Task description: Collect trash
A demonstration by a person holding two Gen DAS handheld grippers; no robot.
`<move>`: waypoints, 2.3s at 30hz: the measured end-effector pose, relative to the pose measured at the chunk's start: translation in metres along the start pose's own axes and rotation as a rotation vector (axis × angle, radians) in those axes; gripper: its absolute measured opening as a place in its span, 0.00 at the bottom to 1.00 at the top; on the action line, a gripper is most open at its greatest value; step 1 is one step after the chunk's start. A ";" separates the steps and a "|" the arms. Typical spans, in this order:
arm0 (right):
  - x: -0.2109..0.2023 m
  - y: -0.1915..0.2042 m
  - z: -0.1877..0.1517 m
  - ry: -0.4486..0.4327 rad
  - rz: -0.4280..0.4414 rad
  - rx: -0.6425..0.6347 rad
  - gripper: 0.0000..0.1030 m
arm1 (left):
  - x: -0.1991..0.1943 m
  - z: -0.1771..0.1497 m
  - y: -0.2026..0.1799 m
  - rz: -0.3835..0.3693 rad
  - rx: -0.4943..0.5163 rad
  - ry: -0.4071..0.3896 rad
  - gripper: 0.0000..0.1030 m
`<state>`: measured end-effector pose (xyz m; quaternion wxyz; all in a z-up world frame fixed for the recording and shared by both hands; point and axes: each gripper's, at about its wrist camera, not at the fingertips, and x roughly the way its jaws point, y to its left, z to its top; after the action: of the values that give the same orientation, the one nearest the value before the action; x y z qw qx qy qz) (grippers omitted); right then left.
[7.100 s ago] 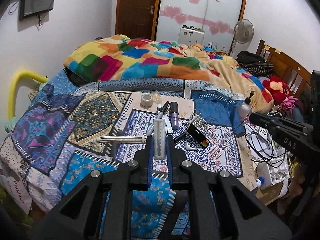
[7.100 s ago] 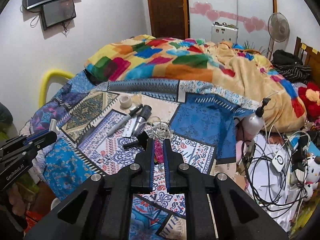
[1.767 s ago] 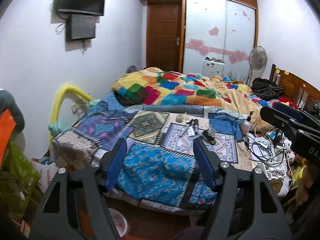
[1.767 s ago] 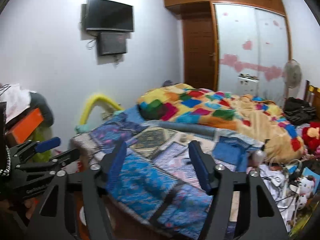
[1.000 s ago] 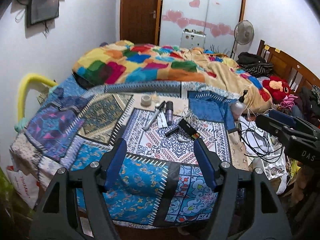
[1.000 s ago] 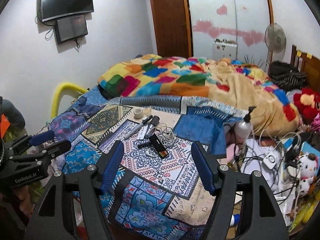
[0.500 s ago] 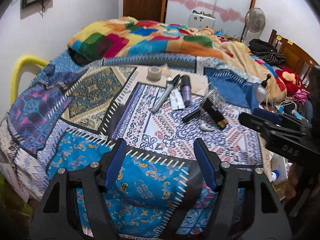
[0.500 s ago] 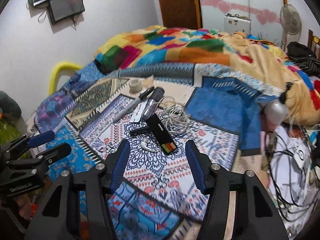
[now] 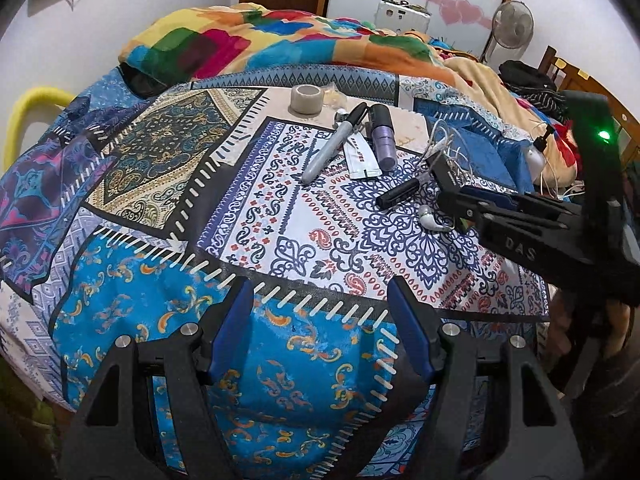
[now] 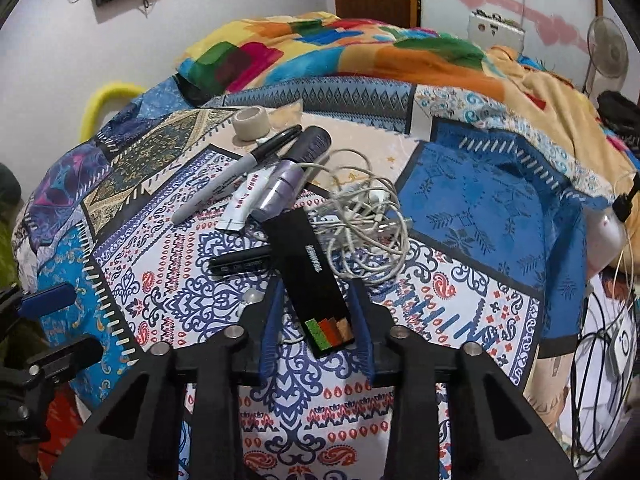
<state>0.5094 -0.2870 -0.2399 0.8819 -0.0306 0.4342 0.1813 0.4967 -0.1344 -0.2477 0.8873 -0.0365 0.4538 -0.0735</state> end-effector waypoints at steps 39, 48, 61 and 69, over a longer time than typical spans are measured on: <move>-0.080 -0.079 -0.026 -0.117 -0.054 0.228 0.23 | 0.057 0.115 -0.120 -0.232 0.218 -0.007 0.08; -0.111 -0.068 -0.020 -0.170 -0.025 0.221 0.23 | 0.021 0.109 -0.121 -0.223 0.244 0.039 0.08; -0.107 -0.073 -0.028 -0.125 -0.041 0.228 0.22 | 0.030 0.080 -0.124 -0.233 0.303 0.162 0.31; -0.100 -0.073 -0.031 -0.110 -0.030 0.223 0.22 | 0.011 0.073 -0.059 -0.181 0.246 0.108 0.46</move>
<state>0.4561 -0.3905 -0.1890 0.9048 0.0713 0.4024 0.1200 0.5564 -0.1942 -0.2055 0.8490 0.0358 0.4834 -0.2103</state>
